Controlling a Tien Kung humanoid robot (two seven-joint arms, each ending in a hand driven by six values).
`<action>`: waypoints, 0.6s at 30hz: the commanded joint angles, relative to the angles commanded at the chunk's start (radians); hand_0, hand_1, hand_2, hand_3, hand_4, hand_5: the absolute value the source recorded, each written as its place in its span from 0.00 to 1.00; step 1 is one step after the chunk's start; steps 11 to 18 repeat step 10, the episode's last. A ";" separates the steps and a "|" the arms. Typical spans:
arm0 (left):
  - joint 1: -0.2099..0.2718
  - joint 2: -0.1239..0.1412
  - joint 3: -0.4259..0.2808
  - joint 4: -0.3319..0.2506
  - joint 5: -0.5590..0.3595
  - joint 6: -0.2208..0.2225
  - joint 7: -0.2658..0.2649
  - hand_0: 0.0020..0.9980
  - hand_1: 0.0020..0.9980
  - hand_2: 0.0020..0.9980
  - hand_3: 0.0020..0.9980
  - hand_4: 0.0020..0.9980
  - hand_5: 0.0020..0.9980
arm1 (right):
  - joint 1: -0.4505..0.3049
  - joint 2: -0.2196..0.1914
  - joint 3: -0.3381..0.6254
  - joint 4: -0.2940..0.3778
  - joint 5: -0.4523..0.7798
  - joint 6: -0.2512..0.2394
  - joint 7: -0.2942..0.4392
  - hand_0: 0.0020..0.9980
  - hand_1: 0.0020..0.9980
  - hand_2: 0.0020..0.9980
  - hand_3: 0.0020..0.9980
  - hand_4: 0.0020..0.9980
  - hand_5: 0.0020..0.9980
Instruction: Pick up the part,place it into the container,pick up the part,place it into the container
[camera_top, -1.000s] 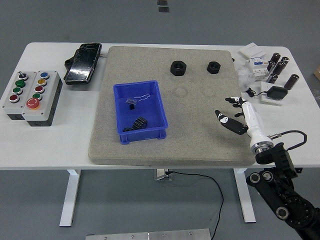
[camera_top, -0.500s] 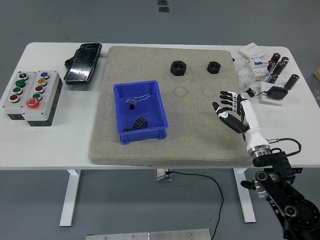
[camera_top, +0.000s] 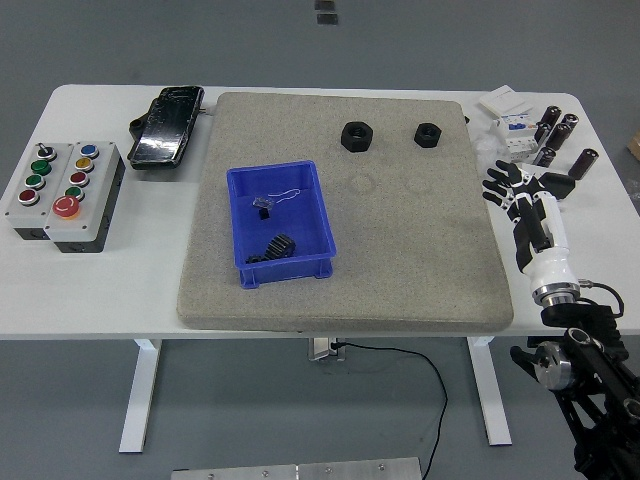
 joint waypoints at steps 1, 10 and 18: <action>0.000 0.000 0.000 0.000 0.000 0.000 0.000 0.67 0.67 0.59 0.63 0.70 0.31 | 0.000 0.001 0.008 0.001 0.002 0.002 -0.001 0.72 0.72 0.73 0.69 0.92 0.73; 0.003 0.001 -0.014 0.000 0.007 0.001 0.007 0.67 0.67 0.59 0.63 0.70 0.31 | -0.001 -0.006 0.030 0.001 0.018 0.023 -0.008 0.72 0.72 0.73 0.69 0.93 0.74; 0.003 0.001 -0.014 0.000 0.007 0.001 0.007 0.67 0.67 0.59 0.63 0.70 0.31 | -0.001 -0.006 0.030 0.001 0.018 0.023 -0.008 0.72 0.72 0.73 0.69 0.93 0.74</action>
